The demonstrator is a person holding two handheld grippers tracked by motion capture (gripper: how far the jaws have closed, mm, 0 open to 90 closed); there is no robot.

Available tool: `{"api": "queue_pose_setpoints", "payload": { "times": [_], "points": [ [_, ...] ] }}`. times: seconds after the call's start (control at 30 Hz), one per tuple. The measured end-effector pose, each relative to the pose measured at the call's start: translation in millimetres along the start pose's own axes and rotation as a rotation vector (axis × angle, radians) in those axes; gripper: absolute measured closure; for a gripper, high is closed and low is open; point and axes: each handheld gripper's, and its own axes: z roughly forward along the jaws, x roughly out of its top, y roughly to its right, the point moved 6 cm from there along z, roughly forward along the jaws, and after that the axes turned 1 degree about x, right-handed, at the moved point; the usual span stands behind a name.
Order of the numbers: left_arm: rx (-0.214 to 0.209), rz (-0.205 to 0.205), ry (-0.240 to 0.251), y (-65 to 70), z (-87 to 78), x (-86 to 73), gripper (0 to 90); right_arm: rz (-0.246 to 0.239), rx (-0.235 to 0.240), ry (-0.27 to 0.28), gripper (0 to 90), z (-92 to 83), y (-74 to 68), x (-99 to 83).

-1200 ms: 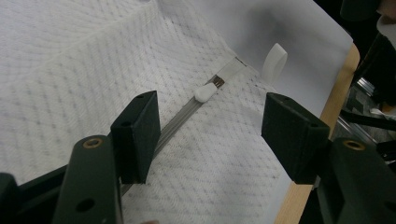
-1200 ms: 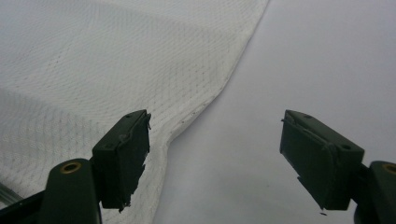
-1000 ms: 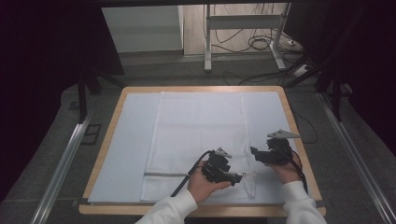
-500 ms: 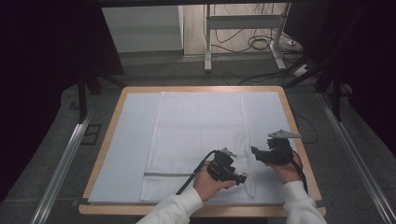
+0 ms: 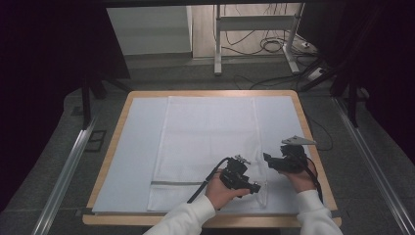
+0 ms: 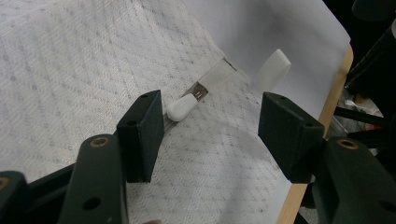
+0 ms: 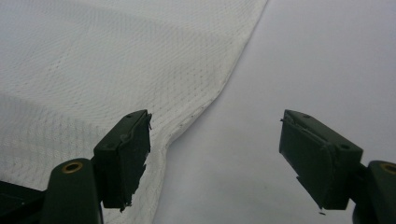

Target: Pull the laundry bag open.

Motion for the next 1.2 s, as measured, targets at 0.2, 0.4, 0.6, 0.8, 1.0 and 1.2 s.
{"api": "queue_pose_setpoints", "payload": {
  "times": [0.2, 0.4, 0.6, 0.8, 1.0, 1.2],
  "points": [
    [-0.036, -0.020, 0.003, 3.3, 4.3, 1.6, 42.3, 0.003, 0.007, -0.004, 24.5, 0.7, -1.3, 0.0],
    [-0.007, -0.005, 0.010, 1.0, 5.6, 1.4, 52.0, 0.009, 0.007, 0.003, 24.5, -0.8, 0.2, 0.7],
    [0.018, 0.005, 0.016, -1.3, 6.3, 1.2, 63.0, 0.004, 0.006, 0.003, 24.4, -0.6, -0.1, 0.5],
    [0.018, 0.007, 0.020, -1.6, 8.1, 2.1, 67.9, 0.007, 0.005, 0.002, 24.4, -0.6, 0.0, 0.4],
    [0.017, 0.007, 0.022, -1.1, 9.2, 2.9, 68.3, 0.007, 0.003, 0.000, 24.3, -0.4, 0.5, -0.4],
    [0.041, 0.027, 0.025, 0.9, 11.9, 3.8, 72.3, 0.008, 0.003, 0.001, 24.3, -0.6, 0.3, -0.3]
  ]
}}
